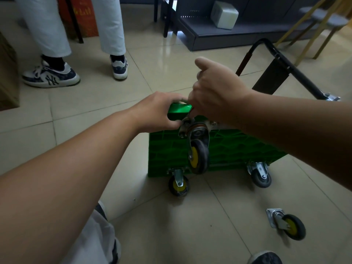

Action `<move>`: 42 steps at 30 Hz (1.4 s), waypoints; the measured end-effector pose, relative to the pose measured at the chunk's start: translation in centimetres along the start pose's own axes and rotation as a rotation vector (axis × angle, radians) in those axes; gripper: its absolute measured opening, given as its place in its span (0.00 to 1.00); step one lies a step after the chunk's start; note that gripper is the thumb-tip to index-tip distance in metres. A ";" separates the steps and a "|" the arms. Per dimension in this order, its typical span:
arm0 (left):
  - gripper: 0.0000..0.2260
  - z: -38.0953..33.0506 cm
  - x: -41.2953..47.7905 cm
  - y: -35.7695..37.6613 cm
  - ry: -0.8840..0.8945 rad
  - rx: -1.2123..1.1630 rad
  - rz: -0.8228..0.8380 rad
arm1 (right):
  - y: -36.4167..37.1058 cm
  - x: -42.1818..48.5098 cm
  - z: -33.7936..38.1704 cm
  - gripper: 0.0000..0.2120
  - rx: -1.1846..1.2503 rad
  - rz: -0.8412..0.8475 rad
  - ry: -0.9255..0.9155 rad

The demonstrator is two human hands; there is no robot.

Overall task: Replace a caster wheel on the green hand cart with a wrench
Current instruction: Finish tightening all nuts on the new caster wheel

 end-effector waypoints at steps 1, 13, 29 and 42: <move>0.23 0.0 0.0 0.1 0.004 0.005 0.000 | 0.1 -0.1 0.0 0.19 0.018 -0.006 0.012; 0.25 -0.2 -0.1 0.1 -0.010 0.054 -0.010 | 2.9 -1.4 0.4 0.28 0.174 0.012 0.125; 0.26 -0.4 -0.1 0.2 -0.015 0.113 -0.032 | 6.1 -2.0 3.4 0.29 0.372 -0.148 0.259; 0.35 -0.6 0.2 0.6 -0.012 0.345 -0.022 | 8.2 -3.1 3.0 0.29 0.413 -0.247 0.310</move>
Point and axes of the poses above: each hand's wrist, its own x-axis towards the middle knuckle, its own y-axis out of the palm, z = x × y, the point moved 1 cm from there along x, towards the middle knuckle, and after that the axes turned 4 degrees about -z, right-handed, at the moved point
